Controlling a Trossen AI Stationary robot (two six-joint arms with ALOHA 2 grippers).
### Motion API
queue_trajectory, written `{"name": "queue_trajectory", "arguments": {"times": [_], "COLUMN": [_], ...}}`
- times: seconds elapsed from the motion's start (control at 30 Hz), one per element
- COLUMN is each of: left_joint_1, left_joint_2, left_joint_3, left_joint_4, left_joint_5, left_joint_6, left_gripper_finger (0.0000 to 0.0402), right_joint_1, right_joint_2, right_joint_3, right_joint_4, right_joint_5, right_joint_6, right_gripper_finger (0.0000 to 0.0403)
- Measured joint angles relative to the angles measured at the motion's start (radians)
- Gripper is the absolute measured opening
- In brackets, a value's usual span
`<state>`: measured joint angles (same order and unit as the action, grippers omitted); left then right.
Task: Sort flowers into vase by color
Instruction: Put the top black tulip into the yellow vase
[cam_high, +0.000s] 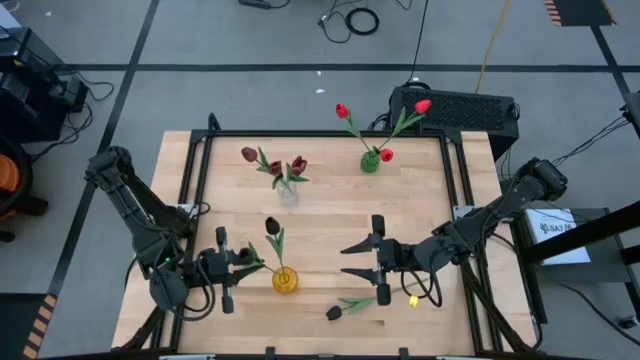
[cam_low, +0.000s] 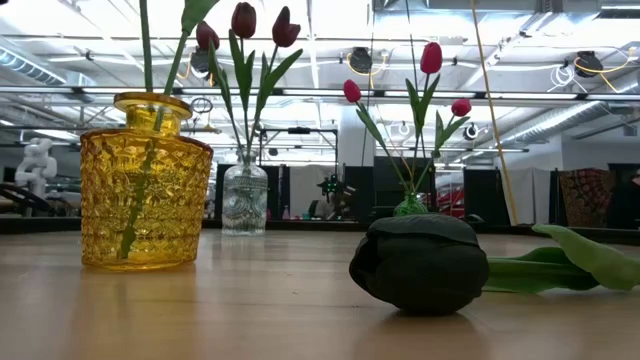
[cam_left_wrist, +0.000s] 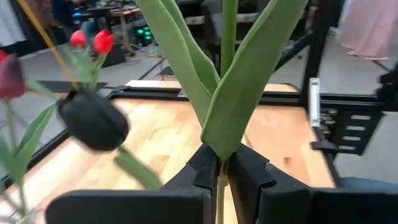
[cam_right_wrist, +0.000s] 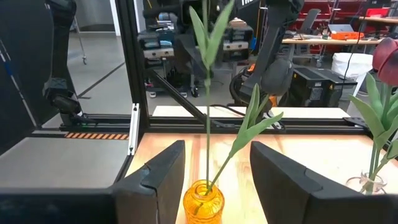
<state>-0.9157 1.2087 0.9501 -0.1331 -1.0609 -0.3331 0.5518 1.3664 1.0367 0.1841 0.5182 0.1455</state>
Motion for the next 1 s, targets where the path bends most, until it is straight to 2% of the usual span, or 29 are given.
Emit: {"name": "queue_trajectory", "arguments": {"times": [0.1, 0.3, 0.63, 0.83, 1.0], "left_joint_1": [0.000, 0.000, 0.000, 0.000, -0.003], "left_joint_2": [0.000, 0.000, 0.048, 0.058, 0.058], "left_joint_3": [-0.031, -0.043, -0.043, -0.043, -0.043], "left_joint_4": [0.010, 0.047, 0.005, -0.044, -0.190], "left_joint_5": [-0.028, -0.030, 0.026, 0.069, 0.091], "left_joint_6": [-0.050, -0.053, -0.028, -0.070, -0.153], "left_gripper_finger": [0.0031, 0.0031, 0.0038, 0.0100, 0.0159], "right_joint_1": [0.000, 0.000, 0.002, 0.013, 0.076], "right_joint_2": [0.000, 0.000, 0.000, 0.001, 0.018], "right_joint_3": [0.000, 0.000, 0.000, 0.000, 0.000], "right_joint_4": [0.000, -0.001, -0.113, -0.234, -0.468], "right_joint_5": [0.000, 0.000, -0.004, -0.118, -0.165], "right_joint_6": [0.000, 0.000, 0.063, 0.144, 0.260], "right_gripper_finger": [0.0173, 0.0173, 0.0173, 0.0173, 0.0173]}}
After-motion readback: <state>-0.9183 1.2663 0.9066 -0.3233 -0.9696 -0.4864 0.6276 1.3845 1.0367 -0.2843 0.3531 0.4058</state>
